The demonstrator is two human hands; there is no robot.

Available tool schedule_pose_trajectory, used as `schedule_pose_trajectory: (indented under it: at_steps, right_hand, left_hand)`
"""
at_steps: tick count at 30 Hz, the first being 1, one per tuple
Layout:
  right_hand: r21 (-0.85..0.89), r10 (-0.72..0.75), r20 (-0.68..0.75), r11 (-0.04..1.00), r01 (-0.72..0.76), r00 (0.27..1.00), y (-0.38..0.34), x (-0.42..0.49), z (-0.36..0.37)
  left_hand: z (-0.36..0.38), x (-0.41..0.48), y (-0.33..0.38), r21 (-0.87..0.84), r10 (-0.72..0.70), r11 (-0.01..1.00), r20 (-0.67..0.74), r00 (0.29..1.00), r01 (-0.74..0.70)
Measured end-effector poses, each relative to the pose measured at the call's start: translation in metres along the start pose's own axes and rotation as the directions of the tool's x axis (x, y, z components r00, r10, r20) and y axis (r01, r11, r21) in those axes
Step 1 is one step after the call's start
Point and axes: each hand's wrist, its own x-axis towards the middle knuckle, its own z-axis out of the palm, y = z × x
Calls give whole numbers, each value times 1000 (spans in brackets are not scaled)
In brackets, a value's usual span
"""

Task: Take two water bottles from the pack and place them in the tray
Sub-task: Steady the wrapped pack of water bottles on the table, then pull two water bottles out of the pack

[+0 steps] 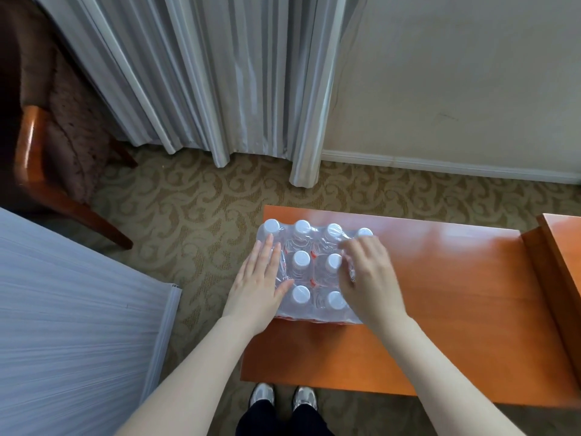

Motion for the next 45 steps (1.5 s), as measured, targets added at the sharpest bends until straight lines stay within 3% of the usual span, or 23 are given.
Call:
schedule_pose_trajectory:
  at_steps: [2, 4, 6, 10, 16, 29, 31, 33, 35, 37, 39, 43, 45]
  right_hand:
    - [-140, -108, 256, 979, 147, 961, -15, 19, 22]
    - [-251, -94, 504, 935, 249, 859, -18, 29, 42]
    - [-279, -79, 586, 915, 292, 807, -15, 33, 54]
    - [-236, -73, 559, 941, 243, 826, -11, 39, 66]
    - [-24, 17, 487, 1000, -6, 873, -20, 46, 52]
    - [227, 52, 134, 971, -82, 990, -48, 78, -83]
    - [247, 46, 100, 967, -70, 994, -54, 82, -100]
    - [246, 38, 116, 967, -66, 993, -59, 86, -112]
    - [234, 15, 155, 971, -52, 988, -64, 90, -121]
    - [242, -8, 194, 969, -40, 981, -71, 93, -127]
    - [253, -20, 225, 967, -39, 974, -77, 95, -129]
    - [314, -3, 229, 947, -71, 973, -86, 96, -129]
    - [356, 19, 208, 930, -94, 978, -88, 93, -128]
  left_hand:
    - [0, 0, -1, -2, -5, 1000, -5, 1000, 5]
    - [1, 0, -2, 0, -5, 1000, -7, 1000, 5]
    - [1, 1, -2, 16, -1, 1000, -9, 1000, 1]
    - [2, 0, -2, 38, 3, 999, -10, 1000, -3]
    - [0, 0, -2, 7, 1, 1000, 1, 1000, -1]
    - [-28, 17, -15, -156, 36, 988, 189, 981, -7]
    - [-52, 22, -4, -356, -12, 931, 180, 984, 77]
    - [-91, 22, 12, -653, -49, 748, 120, 992, 116]
    - [-133, 19, 24, -825, 55, 565, 41, 998, 3]
    - [-166, 15, 36, -876, 257, 475, 51, 965, -80]
    - [-186, 11, 51, -872, 393, 470, 70, 917, -134]
    - [-196, 10, 73, -841, 342, 500, -28, 939, -207]
    - [-196, 9, 74, -799, 321, 562, -30, 946, -216]
